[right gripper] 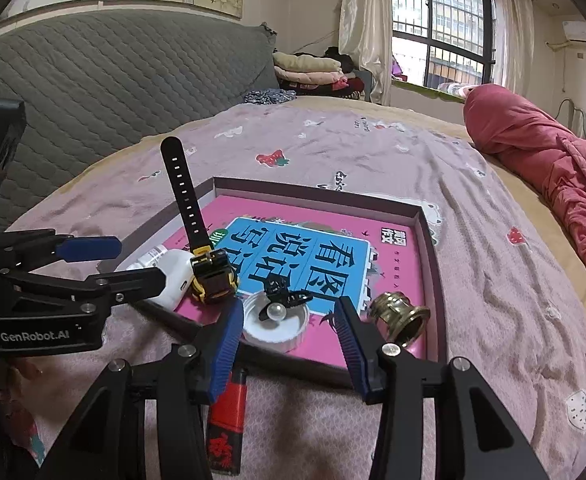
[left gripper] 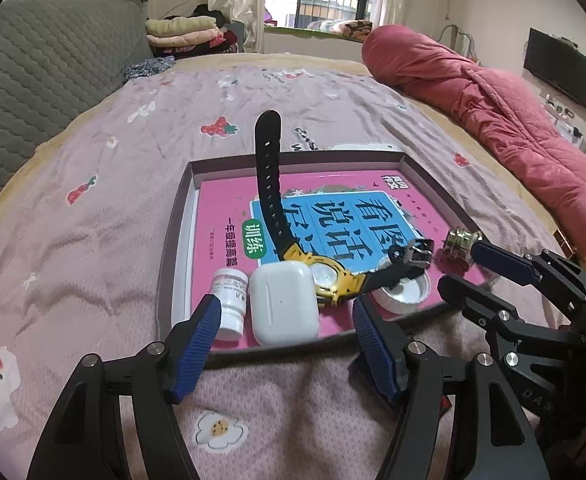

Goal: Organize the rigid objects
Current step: 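Open both tools and withdraw them from the box toward the lighter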

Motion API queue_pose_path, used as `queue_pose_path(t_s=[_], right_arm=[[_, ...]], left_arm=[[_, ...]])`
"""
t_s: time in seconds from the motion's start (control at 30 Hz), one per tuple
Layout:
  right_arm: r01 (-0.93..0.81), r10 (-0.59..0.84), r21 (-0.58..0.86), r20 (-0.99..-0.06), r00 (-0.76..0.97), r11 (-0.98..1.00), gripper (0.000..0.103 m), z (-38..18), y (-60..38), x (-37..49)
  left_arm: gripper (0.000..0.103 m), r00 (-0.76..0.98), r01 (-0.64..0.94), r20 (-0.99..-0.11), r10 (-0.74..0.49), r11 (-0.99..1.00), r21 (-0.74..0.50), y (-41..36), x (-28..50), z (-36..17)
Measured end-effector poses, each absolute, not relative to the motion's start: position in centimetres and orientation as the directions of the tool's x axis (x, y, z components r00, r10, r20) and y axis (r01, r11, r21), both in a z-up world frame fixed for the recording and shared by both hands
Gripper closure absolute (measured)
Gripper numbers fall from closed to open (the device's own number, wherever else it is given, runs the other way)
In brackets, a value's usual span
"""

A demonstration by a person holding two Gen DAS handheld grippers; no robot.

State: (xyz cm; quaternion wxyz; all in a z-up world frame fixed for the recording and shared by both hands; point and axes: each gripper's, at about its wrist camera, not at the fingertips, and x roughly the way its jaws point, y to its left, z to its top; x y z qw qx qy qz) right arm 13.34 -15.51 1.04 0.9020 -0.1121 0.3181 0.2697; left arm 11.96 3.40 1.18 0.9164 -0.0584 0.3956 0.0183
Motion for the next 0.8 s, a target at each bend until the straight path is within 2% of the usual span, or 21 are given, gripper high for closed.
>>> queue_pose_path(t_s=[0.57, 0.8], right_arm=[[-0.542, 0.407, -0.015, -0.644, 0.648, 0.840, 0.055, 1.7, -16.8, 11.7], [-0.548, 0.404, -0.014, -0.661, 0.633, 0.836, 0.055, 1.4, -17.2, 10.9]], left_arm=[[0.030, 0.681, -0.068, -0.733, -0.007, 0.995, -0.073, 1.5, 9.2, 1.6], [0.029, 0.657, -0.069, -0.752, -0.040, 0.991, -0.113, 1.2, 8.4, 1.3]])
